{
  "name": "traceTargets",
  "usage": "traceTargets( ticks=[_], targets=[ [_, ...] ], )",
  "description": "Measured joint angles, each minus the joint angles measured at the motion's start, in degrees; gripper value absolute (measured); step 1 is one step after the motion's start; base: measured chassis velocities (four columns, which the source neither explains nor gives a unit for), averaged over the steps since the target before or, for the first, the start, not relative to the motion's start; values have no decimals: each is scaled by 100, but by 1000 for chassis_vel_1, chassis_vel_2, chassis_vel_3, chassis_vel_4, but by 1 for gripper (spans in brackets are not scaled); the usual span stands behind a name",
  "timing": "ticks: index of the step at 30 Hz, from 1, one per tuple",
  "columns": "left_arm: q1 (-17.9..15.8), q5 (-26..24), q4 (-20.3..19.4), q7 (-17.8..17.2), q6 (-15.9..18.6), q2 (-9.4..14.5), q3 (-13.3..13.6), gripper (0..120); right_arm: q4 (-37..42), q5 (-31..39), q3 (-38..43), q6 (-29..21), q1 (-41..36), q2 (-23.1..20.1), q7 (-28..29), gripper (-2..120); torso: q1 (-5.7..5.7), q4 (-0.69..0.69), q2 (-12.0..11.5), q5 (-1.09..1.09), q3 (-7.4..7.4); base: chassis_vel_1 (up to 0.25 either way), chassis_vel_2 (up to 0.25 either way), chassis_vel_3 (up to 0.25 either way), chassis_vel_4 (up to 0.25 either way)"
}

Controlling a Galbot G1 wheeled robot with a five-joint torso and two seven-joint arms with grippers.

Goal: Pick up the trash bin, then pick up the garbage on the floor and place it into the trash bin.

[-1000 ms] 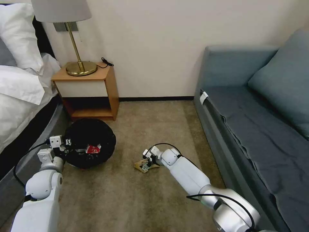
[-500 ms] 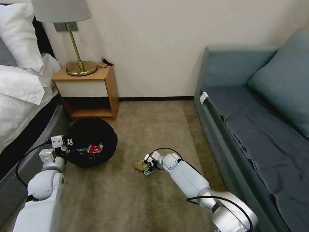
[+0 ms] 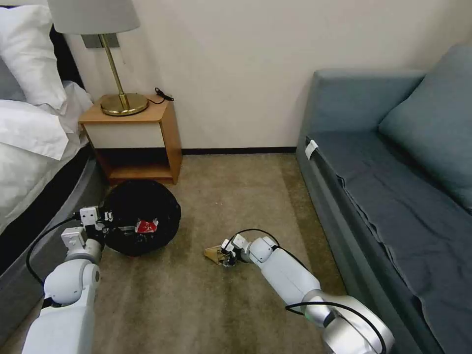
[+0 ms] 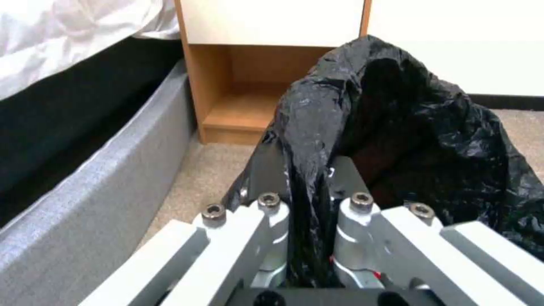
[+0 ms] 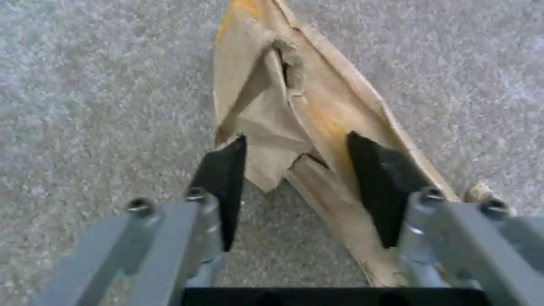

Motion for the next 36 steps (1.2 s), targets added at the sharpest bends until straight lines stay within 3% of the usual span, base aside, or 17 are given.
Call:
traceTargets(
  ticks=[8,11,25,29,36],
  targets=[
    [55,-28,-49,-4,-16,-10,-10,5,-19,-3,13,2,-8,27,14,19,0,0,0,0,0,0,0,0,0],
    [82,-31,-87,-8,-20,-25,-18,5,6,2,14,13,-38,-6,24,2,0,0,0,0,0,0,0,0,0],
    [77,-10,-165,-11,-19,-47,21,5,218,167,214,257,-137,-227,55,0,0,0,0,0,0,0,0,0,0],
    [49,-25,-169,-8,-5,-9,45,5,456,835,377,662,-107,-292,37,0,0,0,0,0,1,0,0,0,0],
    [21,-36,-159,-7,-2,63,82,5,1268,1710,479,899,-33,-366,29,0,0,0,-1,0,1,0,0,0,0]
  ],
)
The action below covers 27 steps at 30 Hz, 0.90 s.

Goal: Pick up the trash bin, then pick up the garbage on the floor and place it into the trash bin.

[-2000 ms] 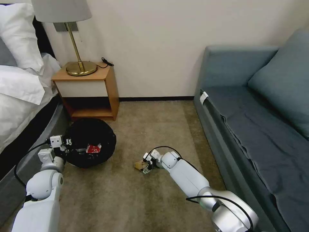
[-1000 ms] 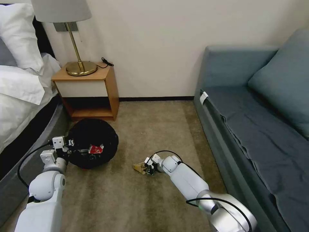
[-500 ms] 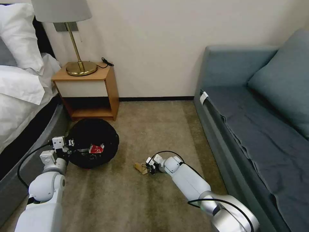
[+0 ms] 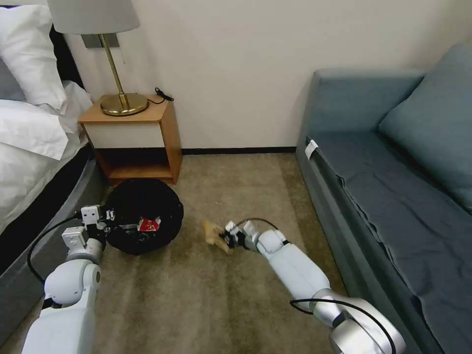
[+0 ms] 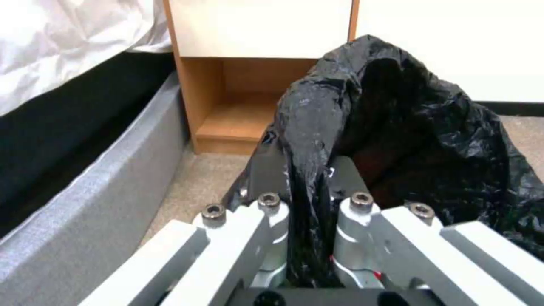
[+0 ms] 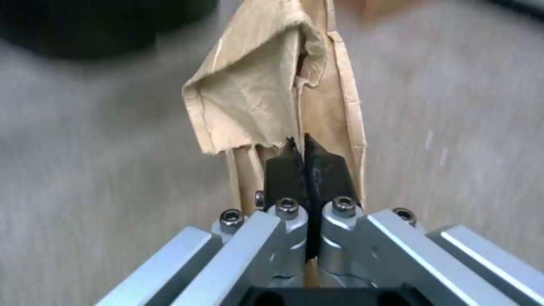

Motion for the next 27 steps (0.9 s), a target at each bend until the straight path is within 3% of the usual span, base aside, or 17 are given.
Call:
traceTargets(
  ticks=[10,18,22,27],
  targets=[
    [51,-20,-14,4,1,-7,20,5,1364,1037,-325,-155,15,51,96,0,0,1,0,-1,0,0,0,0,0],
    [54,-10,34,-22,0,-23,23,5,2576,1912,-1054,-534,-173,168,329,0,0,2,0,-1,-1,0,0,0,0],
    [61,-1,28,-20,0,-75,43,5,2635,1967,-1303,-576,-184,340,417,0,0,1,0,-1,-1,0,0,0,0],
    [120,2,-47,-18,0,-158,46,5,2154,1869,-1424,-513,-144,494,575,0,0,2,0,-1,-1,0,0,0,0]
  ],
)
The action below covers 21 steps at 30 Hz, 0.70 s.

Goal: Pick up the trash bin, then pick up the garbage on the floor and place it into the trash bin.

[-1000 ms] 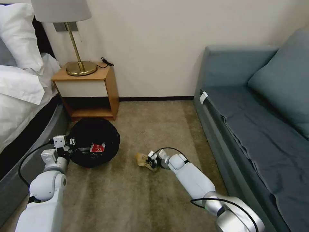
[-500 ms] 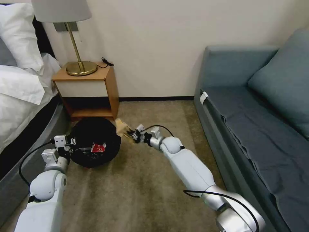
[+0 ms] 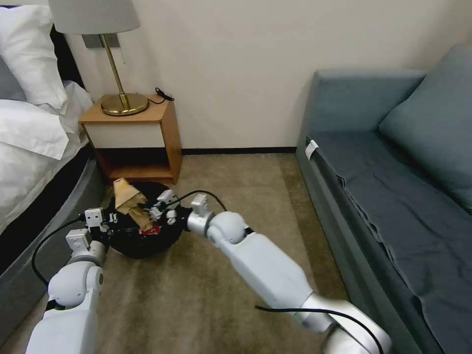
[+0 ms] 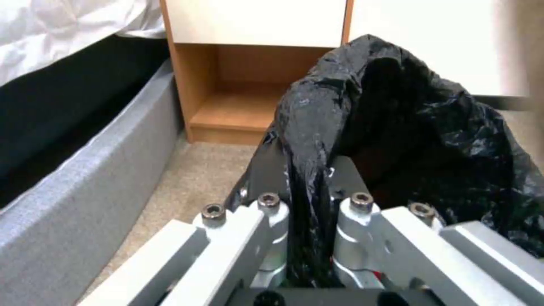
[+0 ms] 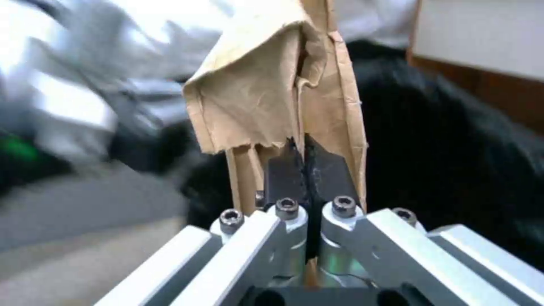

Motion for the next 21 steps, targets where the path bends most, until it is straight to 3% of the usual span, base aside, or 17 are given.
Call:
traceTargets(
  ticks=[5,7,10,21],
  targets=[
    [73,6,-40,0,-2,-91,-6,5,-432,-177,6,129,-5,-1,164,2,0,-3,0,0,0,0,0,0,0],
    [101,10,-40,0,-17,-121,-12,5,-499,-231,15,163,-51,0,178,15,0,-2,0,0,0,0,0,0,0],
    [110,16,-40,1,-20,-141,-13,5,-510,-256,22,173,-77,1,178,22,0,-1,0,0,0,0,0,0,0],
    [171,39,-157,-1,-20,-210,-44,5,-309,-261,56,182,-175,9,179,63,0,-2,0,1,0,0,0,0,0]
  ],
)
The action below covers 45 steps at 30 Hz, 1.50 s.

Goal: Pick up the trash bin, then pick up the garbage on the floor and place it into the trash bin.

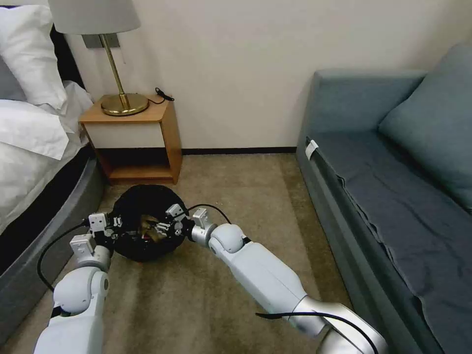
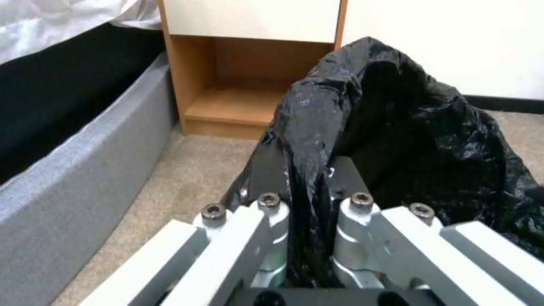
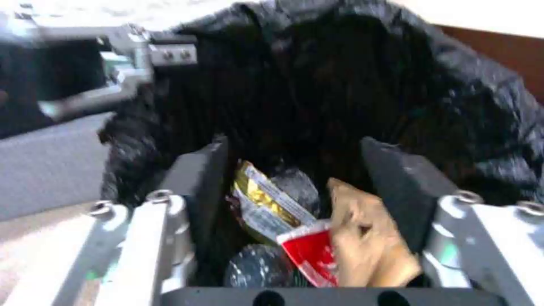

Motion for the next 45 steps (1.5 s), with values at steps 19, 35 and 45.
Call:
traceTargets(
  ticks=[19,35,45],
  targets=[
    [226,-352,-473,-91,53,-213,-216,5,572,427,555,-190,-68,-414,261,100,0,0,0,1,0,0,0,0,0],
    [56,-1097,-154,-557,127,-640,-660,5,399,642,1488,-306,-341,-797,585,100,0,0,0,1,1,0,0,0,0],
    [-124,-2353,273,-789,233,-883,-968,5,-161,221,1969,-70,-431,-745,587,100,0,0,0,0,0,0,0,0,0]
  ],
)
